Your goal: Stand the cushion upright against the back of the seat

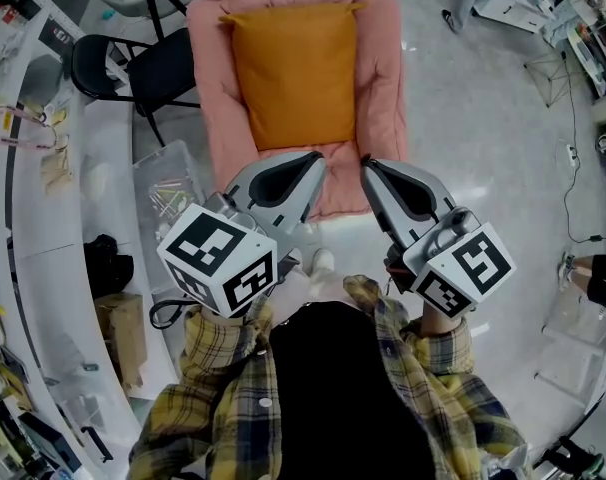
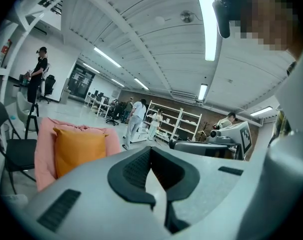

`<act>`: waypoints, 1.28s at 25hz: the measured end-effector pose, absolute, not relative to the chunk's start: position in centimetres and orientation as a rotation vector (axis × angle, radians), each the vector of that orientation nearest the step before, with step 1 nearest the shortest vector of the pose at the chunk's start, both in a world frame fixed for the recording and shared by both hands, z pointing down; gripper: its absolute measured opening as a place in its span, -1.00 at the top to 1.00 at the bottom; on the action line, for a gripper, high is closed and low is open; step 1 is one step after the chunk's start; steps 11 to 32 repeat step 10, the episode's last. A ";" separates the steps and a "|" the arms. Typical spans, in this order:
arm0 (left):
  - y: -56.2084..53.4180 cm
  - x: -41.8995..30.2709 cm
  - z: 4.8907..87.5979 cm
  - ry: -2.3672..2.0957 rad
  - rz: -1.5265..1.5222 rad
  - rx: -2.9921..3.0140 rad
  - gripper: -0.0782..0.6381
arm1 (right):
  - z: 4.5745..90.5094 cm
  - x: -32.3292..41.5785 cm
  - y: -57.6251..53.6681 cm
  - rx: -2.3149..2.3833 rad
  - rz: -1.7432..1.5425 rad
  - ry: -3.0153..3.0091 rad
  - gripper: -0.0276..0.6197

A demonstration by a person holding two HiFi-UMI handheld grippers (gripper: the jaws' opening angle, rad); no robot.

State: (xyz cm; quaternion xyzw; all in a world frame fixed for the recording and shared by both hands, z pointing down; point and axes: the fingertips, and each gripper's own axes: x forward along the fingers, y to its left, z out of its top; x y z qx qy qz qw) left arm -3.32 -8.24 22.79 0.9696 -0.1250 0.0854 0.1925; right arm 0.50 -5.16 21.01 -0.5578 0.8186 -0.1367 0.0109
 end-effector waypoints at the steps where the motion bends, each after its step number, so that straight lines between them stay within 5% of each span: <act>1: -8.3 -3.3 22.7 -0.351 0.249 2.729 0.77 | 21.0 0.6 -5.1 -1.738 -0.429 2.556 0.86; 32: -9.7 -3.7 20.5 -0.164 0.332 2.892 0.77 | 20.4 1.0 -5.1 -1.741 -0.406 2.537 0.86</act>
